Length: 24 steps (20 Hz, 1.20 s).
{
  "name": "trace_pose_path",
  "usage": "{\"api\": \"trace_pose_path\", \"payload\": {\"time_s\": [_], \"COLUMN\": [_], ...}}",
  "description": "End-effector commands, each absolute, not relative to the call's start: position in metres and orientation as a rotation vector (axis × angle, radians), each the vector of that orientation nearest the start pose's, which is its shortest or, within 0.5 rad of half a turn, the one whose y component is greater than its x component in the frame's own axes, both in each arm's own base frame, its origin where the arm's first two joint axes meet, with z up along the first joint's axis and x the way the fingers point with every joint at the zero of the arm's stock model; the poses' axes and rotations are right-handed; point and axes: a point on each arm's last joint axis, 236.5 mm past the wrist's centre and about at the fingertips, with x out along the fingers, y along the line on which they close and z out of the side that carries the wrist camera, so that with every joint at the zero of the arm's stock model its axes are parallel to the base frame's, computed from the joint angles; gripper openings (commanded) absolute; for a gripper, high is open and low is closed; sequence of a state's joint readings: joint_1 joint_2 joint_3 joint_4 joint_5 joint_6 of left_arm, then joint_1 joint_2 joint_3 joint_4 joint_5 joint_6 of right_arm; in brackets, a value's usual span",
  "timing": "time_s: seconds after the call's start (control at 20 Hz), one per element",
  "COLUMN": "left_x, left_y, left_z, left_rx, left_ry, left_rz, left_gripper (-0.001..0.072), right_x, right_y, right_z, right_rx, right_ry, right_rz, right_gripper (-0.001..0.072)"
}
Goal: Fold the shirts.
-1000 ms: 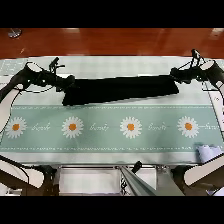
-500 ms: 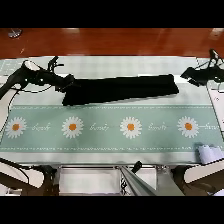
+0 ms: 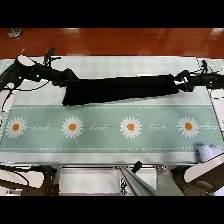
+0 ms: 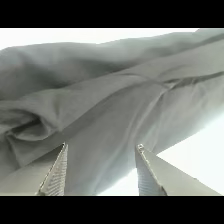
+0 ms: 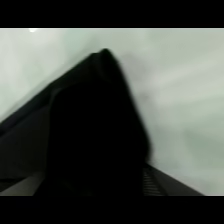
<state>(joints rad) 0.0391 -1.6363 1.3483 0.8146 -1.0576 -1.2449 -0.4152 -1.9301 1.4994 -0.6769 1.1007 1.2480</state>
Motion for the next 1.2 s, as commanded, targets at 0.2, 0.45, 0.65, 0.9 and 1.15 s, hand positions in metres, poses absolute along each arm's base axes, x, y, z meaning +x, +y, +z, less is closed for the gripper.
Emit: {"api": "trace_pose_path", "payload": {"time_s": [0.2, 0.45, 0.65, 0.9, 1.15], "left_x": [0.473, 0.478, 0.479, 0.436, 0.403], "left_y": [-0.124, -0.147, -0.198, -0.31, -0.402], "left_z": [0.002, 0.028, 0.059, 0.068, 0.055], "left_rx": [-0.487, -0.6, -0.568, -0.492, -0.462], "left_ry": [1.133, 1.079, 0.978, 0.982, 0.929], "left_rz": [-0.473, -0.528, -0.59, -0.746, -0.804], "left_gripper": [0.0494, 0.0146, 0.0026, 0.0025, 0.0026], "right_x": [0.531, 0.514, 0.501, 0.459, 0.416], "right_y": [-0.002, 0.013, 0.02, 0.013, 0.011], "right_z": [-0.09, -0.036, 0.05, 0.126, 0.165], "right_rx": [0.892, 0.809, 0.698, 0.52, 0.439], "right_ry": [1.123, 1.114, 1.008, 0.958, 0.969], "right_rz": [0.248, 0.384, 0.441, 0.381, 0.323], "right_gripper": [0.0034, 0.0032, 0.0032, 0.0032, 0.0032]}}
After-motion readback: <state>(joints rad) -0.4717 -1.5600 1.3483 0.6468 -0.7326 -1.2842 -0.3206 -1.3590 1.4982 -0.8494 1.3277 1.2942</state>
